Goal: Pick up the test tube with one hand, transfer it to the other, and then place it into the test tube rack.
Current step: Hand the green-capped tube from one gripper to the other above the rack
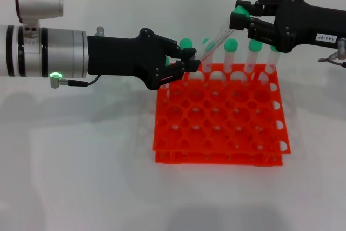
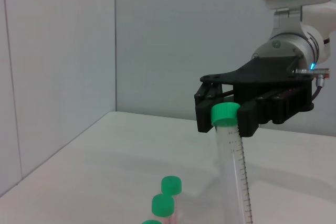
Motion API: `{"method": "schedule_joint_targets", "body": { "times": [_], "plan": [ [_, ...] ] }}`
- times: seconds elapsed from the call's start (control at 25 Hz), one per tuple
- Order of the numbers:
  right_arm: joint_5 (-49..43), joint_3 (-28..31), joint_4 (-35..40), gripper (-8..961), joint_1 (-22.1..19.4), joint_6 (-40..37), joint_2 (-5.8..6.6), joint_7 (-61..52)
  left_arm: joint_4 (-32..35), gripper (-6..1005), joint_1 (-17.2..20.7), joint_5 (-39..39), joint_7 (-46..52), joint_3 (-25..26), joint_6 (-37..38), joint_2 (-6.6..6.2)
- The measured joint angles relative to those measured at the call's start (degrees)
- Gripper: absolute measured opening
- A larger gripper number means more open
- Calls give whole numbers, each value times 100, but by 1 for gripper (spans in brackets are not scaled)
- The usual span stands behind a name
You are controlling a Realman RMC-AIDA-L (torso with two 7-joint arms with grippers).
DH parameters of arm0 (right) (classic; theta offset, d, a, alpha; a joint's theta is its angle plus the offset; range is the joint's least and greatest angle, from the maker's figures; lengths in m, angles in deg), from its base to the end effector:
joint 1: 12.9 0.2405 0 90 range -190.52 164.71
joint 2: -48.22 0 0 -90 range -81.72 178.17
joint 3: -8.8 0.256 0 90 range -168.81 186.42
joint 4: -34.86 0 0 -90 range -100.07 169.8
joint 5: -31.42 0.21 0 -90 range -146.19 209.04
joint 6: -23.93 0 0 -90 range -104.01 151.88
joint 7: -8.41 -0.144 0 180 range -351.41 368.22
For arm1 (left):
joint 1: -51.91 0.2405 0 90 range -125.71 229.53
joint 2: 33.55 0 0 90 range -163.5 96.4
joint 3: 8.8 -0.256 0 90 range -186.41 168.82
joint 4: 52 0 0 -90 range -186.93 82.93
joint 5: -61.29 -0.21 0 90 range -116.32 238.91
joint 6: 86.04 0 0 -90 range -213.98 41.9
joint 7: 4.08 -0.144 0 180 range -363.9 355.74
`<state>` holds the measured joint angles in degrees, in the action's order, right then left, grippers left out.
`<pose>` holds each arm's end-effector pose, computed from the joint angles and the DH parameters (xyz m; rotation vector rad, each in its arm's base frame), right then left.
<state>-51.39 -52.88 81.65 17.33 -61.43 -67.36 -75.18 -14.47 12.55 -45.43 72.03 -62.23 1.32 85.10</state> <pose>0.1805 0.3605 0.0314 -2.6623 0.3497 1.0438 -0.1857 0.3615 -0.0220 -2.9143 -0.2283 -0.7099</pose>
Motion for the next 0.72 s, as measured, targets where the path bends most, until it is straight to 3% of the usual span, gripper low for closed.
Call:
{"method": "schedule_joint_targets", "body": {
  "times": [0.72],
  "plan": [
    [-15,-1,1,279,9,-16,10,0,0,169,13,0,-4,-4,-18,19]
  ]
}}
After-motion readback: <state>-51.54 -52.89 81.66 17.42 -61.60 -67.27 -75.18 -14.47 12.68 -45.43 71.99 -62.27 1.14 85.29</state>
